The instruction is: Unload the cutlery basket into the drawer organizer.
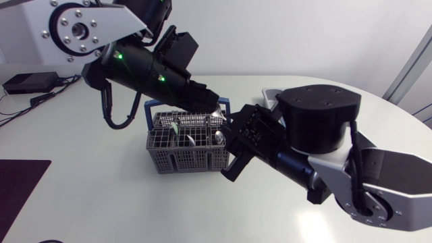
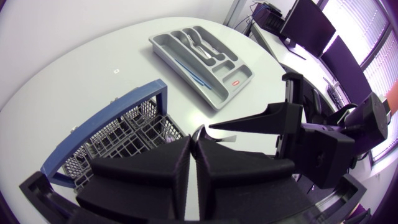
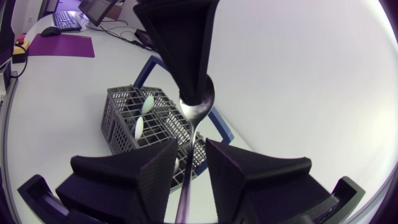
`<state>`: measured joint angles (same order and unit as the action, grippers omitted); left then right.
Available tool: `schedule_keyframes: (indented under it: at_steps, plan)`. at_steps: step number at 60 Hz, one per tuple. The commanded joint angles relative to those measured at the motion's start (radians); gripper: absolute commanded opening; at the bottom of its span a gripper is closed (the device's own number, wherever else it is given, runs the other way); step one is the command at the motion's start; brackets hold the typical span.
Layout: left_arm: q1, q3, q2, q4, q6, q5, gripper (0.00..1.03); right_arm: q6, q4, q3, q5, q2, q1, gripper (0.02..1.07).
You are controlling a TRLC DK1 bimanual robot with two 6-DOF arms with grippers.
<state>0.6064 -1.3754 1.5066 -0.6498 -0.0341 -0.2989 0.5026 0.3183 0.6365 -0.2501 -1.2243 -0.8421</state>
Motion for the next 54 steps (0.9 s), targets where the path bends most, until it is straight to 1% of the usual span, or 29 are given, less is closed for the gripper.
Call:
schedule_keyframes:
  at_steps: [1,5,16,24,27,42,54]
  plan:
    - [0.009,0.016,0.018,-0.001,-0.020,-0.009,0.06,0.010,0.004,0.032,-0.015,-0.011,0.005,0.38]
    - [0.009,0.018,0.018,-0.001,-0.020,-0.009,0.06,0.011,0.002,0.037,-0.020,-0.017,0.005,0.38]
    - [0.009,0.016,0.015,-0.001,-0.020,-0.009,0.06,0.011,-0.001,0.035,-0.020,-0.027,0.005,0.22]
    - [0.007,0.015,0.015,0.001,-0.018,-0.009,0.06,0.008,-0.002,0.031,-0.020,-0.034,0.005,0.20]
    - [0.007,0.015,0.015,0.003,-0.018,-0.009,0.06,0.008,-0.002,0.029,-0.020,-0.035,0.005,0.14]
    - [0.007,0.029,0.015,0.007,-0.016,-0.009,0.07,0.008,-0.004,0.028,-0.020,-0.046,0.005,0.09]
    - [0.001,0.030,0.003,0.010,-0.018,-0.009,0.10,0.010,-0.012,0.029,-0.018,-0.050,0.003,0.09]
